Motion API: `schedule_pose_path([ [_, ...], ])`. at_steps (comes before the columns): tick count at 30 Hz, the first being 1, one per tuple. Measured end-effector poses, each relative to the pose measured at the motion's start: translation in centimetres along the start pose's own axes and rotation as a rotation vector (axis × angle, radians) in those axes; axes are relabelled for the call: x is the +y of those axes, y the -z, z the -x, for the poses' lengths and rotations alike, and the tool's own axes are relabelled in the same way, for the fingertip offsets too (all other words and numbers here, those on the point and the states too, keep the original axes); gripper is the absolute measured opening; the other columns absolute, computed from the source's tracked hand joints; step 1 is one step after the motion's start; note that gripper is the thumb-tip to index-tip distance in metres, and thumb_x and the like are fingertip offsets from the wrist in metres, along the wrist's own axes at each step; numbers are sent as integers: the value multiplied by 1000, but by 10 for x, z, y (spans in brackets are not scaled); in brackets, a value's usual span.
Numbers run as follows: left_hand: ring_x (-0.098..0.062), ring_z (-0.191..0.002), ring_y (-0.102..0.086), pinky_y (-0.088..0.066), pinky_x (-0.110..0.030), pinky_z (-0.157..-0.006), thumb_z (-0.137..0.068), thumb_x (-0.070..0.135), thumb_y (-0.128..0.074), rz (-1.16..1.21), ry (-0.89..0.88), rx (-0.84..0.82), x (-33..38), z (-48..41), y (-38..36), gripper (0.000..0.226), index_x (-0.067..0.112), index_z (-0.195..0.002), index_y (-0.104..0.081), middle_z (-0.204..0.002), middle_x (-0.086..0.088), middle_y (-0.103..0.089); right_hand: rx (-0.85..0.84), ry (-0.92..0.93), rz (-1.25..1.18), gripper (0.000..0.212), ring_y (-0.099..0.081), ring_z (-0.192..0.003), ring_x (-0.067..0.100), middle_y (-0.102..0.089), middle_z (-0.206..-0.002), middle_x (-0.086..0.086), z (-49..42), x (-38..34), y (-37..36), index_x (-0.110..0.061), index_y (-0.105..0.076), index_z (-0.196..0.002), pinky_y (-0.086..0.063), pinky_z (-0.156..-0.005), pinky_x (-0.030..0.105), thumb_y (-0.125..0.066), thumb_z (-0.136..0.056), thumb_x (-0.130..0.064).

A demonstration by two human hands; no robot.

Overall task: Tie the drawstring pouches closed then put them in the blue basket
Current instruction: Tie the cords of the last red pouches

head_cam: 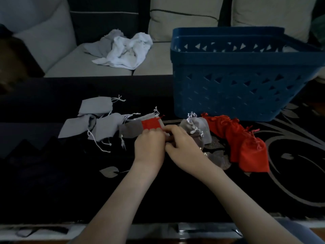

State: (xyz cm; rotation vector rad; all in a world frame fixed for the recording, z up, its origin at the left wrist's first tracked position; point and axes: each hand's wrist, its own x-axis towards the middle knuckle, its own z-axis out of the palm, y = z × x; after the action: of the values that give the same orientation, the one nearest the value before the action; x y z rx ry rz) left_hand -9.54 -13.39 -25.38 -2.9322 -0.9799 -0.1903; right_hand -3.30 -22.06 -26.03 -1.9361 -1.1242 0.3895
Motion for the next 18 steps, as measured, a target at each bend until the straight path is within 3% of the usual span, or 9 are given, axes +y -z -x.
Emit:
schedule_pose_path([
  [2, -26, -108, -55, -39, -31, -71, -100, 22, -38, 22, 17, 29, -1, -2, 3, 26, 7, -117, -52, -114, -10, -60, 0, -110, -52, 33, -53, -105, 11, -55, -115, -1, -2, 7, -2, -16, -54, -123, -37, -88, 14, -50, -91, -10],
  [4, -28, -100, -60, -39, -32, -68, -100, 20, -40, 74, 22, 146, 0, -4, 8, 22, 6, -110, -54, -107, -12, -63, 18, -263, -302, 19, -60, -103, 16, -64, -110, 2, -4, 8, -3, -21, -60, -108, -45, -97, 30, -51, -92, -23],
  [5, -30, -92, -62, -38, -32, -63, -99, 21, -41, 142, 2, 235, 2, -4, 10, 21, 7, -102, -57, -98, -13, -65, 27, -330, -508, 16, -63, -97, 16, -68, -103, 3, -5, 6, -1, -21, -62, -99, -49, -94, 32, -50, -94, -27],
  [7, -31, -73, -62, -37, -31, -55, -94, 24, -43, 339, -132, 374, 8, -1, 15, 23, 9, -82, -56, -77, -11, -64, 45, -426, -968, 26, -66, -82, 13, -70, -87, 4, -7, 1, 11, -15, -64, -88, -55, -76, 24, -46, -98, -30],
  [9, -26, -73, -59, -45, -35, -59, -88, 30, -39, 473, -348, 367, 13, 5, 16, 27, 11, -77, -55, -75, -7, -63, 72, -457, -1261, 39, -65, -80, 18, -66, -87, 11, -9, -3, 28, -2, -64, -94, -55, -70, 25, -51, -92, -39],
  [11, -20, -80, -59, -47, -38, -70, -86, 31, -41, 582, -503, 246, 15, 10, 17, 28, 11, -81, -59, -80, -1, -64, 98, -479, -1306, 41, -64, -78, 22, -62, -86, 14, -8, -3, 39, 0, -61, -98, -56, -69, 27, -57, -87, -39],
  [13, -12, -82, -60, -47, -37, -75, -88, 32, -47, 749, -508, 148, 14, 10, 18, 25, 15, -81, -63, -81, 5, -65, 163, -486, -1212, 22, -65, -73, 19, -63, -86, 13, -5, -2, 43, -1, -61, -97, -56, -63, 25, -56, -92, -22],
  [15, -7, -77, -61, -47, -33, -74, -91, 38, -50, 956, -417, 130, 16, 12, 22, 30, 17, -76, -65, -76, 6, -66, 233, -475, -1135, 24, -64, -77, 21, -64, -93, 17, 0, 0, 45, 2, -60, -113, -56, -63, 26, -52, -93, -9],
  [18, -8, -64, -61, -49, -31, -72, -96, 47, -42, 1074, -81, 235, 16, 7, 29, 53, 13, -61, -62, -63, -1, -65, 307, -437, -1091, 18, -63, -72, 17, -66, -85, 11, 4, 2, 55, -5, -65, -105, -54, -66, 27, -52, -93, -11],
])
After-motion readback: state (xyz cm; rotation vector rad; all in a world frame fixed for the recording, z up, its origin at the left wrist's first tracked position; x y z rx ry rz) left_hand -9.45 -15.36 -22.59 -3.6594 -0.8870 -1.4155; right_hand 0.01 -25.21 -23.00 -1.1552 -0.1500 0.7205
